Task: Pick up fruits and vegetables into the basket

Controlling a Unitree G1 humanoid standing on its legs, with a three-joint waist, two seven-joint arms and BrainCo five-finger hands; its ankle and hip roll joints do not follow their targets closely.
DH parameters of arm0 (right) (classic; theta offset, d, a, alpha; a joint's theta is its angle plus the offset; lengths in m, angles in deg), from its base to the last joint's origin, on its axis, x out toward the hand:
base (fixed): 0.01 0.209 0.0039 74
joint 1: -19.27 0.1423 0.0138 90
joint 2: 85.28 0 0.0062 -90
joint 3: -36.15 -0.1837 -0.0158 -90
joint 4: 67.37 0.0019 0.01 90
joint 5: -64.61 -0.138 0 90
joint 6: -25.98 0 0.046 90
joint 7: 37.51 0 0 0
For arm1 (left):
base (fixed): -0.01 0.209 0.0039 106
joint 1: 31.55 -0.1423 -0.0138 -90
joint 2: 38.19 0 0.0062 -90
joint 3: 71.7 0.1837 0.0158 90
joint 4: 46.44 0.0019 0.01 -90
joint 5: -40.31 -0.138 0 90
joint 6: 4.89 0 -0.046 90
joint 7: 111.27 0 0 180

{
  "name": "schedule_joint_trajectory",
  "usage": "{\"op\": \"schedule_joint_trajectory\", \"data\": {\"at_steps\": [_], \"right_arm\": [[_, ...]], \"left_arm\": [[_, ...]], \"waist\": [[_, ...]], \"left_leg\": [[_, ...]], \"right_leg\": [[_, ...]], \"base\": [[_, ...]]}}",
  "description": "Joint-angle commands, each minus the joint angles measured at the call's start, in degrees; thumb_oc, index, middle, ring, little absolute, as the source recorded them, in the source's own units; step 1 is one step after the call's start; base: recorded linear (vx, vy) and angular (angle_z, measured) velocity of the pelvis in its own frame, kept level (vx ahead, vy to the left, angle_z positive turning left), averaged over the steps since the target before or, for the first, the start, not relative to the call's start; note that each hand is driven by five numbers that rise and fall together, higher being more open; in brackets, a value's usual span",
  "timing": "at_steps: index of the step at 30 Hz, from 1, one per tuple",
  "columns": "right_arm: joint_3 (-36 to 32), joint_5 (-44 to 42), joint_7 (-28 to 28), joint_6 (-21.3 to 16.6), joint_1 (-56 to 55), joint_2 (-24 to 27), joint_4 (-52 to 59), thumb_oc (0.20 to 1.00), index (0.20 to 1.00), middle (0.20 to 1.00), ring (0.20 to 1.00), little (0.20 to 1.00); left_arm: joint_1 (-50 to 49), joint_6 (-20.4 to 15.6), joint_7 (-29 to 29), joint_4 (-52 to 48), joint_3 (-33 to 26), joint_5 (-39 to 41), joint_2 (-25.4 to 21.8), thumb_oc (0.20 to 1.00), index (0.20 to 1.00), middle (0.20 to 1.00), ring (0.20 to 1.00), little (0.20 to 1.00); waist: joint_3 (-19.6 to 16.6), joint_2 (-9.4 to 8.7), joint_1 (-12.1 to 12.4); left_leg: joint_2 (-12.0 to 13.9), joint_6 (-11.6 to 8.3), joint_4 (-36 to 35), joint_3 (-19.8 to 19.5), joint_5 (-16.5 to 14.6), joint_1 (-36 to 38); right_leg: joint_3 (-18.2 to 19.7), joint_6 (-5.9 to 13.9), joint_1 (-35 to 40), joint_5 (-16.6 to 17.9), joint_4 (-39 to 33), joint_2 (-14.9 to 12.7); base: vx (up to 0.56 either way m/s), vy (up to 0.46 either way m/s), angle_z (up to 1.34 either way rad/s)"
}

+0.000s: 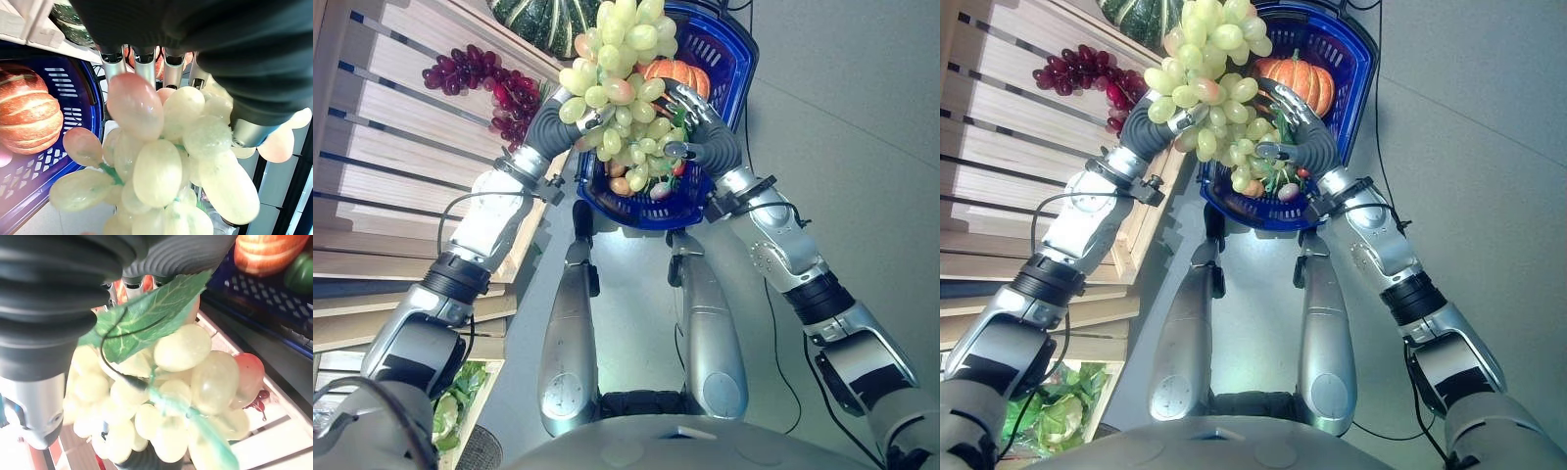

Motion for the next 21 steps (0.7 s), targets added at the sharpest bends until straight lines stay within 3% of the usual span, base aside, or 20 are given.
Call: {"op": "schedule_joint_trajectory", "data": {"at_steps": [1, 20, 21], "right_arm": [[1.7, -1.2, 0.4, 0.6, 1.1, 0.9, 7.4, 1.000, 1.000, 1.000, 1.000, 1.000], [6.6, -4.0, 2.3, 11.8, 2.9, 3.5, 7.1, 1.000, 1.000, 1.000, 1.000, 1.000], [6.8, -4.4, 2.5, 11.8, 3.1, 3.6, 7.2, 0.878, 0.878, 0.878, 0.878, 0.878]], "left_arm": [[3.3, -2.7, 2.1, -7.6, 0.7, 1.0, -0.1, 0.200, 0.200, 0.200, 0.200, 0.200], [4.2, -5.3, -0.2, -13.2, 1.5, -0.8, -2.0, 0.200, 0.200, 0.200, 0.200, 0.200], [4.1, -5.2, -0.1, -13.4, 1.5, -0.9, -1.9, 0.200, 0.200, 0.200, 0.200, 0.200]], "waist": [[-1.2, 0.07, 0.0], [-1.2, -0.22, 0.9], [-1.2, -0.24, 0.9]], "left_leg": [[-4.3, 3.43, 1.0, 3.4, -2.7, 0.0], [-4.8, 3.48, 0.0, 2.9, -2.1, 0.2], [-4.8, 3.48, -0.1, 2.9, -2.1, 0.2]], "right_leg": [[-2.3, -0.77, 4.2, -4.3, -0.1, 4.5], [-2.8, -0.94, 4.6, -4.0, -0.9, 4.7], [-2.8, -0.94, 4.7, -4.0, -1.0, 4.7]], "base": [[0.00, 0.000, 0.00], [0.00, 0.000, 0.00], [0.00, 0.000, 0.00]]}}
